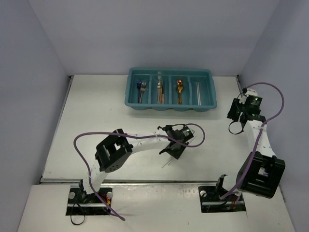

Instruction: Sort the eating utensils into containers

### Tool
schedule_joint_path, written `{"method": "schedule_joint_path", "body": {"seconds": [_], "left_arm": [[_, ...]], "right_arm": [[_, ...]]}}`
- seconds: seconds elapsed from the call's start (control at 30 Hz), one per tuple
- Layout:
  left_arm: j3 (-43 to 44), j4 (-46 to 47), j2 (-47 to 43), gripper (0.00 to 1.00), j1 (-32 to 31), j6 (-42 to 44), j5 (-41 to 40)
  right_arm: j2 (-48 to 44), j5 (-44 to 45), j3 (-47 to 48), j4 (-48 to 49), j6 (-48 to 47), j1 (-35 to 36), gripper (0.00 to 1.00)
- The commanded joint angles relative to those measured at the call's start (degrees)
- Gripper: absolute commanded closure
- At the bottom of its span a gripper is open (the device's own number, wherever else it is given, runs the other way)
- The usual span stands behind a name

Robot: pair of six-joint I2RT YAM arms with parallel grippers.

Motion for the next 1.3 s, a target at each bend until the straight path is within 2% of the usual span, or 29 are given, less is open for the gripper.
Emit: {"method": "schedule_joint_path", "body": {"seconds": [0.0, 0.07, 0.13, 0.3, 0.5, 0.93, 1.17, 1.27], "left_arm": [[-2.69, -2.53, 3.09, 0.79, 3.51, -3.23, 3.29], [-3.48, -2.71, 2.94, 0.87, 4.88, -3.47, 3.13], [-3.48, -3.1, 2.69, 0.88, 5.3, -3.17, 2.27], [-4.14, -4.46, 0.53, 1.0, 5.88, -0.4, -1.33], [-3.69, -3.93, -4.72, 1.0, 5.23, 3.43, -1.51], [-4.98, -4.18, -16.46, 1.0, 2.09, 10.21, -8.18], [-3.56, -4.11, -19.65, 1.0, 1.76, 11.51, -12.07], [-2.21, -4.01, -21.35, 1.0, 1.91, 11.36, -14.35]], "right_arm": [[-0.36, -2.87, 2.49, 1.83, -0.2, -0.37, 0.63], [-0.09, -4.03, 2.58, 1.83, 0.29, -0.37, 0.63], [0.15, -4.6, 2.58, 1.83, 0.61, -0.37, 0.63], [0.96, -6.96, 3.41, 1.79, 0.67, -0.37, 0.64], [-0.06, -13.06, 3.72, 1.8, 0.66, 0.01, 0.65], [-3.38, -18.91, 2.06, 1.29, 1.68, 0.07, 0.57], [-5.81, -30.57, -0.51, 1.09, 6.26, 0.25, 0.41], [-6.65, -34.41, -1.78, 1.58, 10.34, 0.82, 0.39]]}}
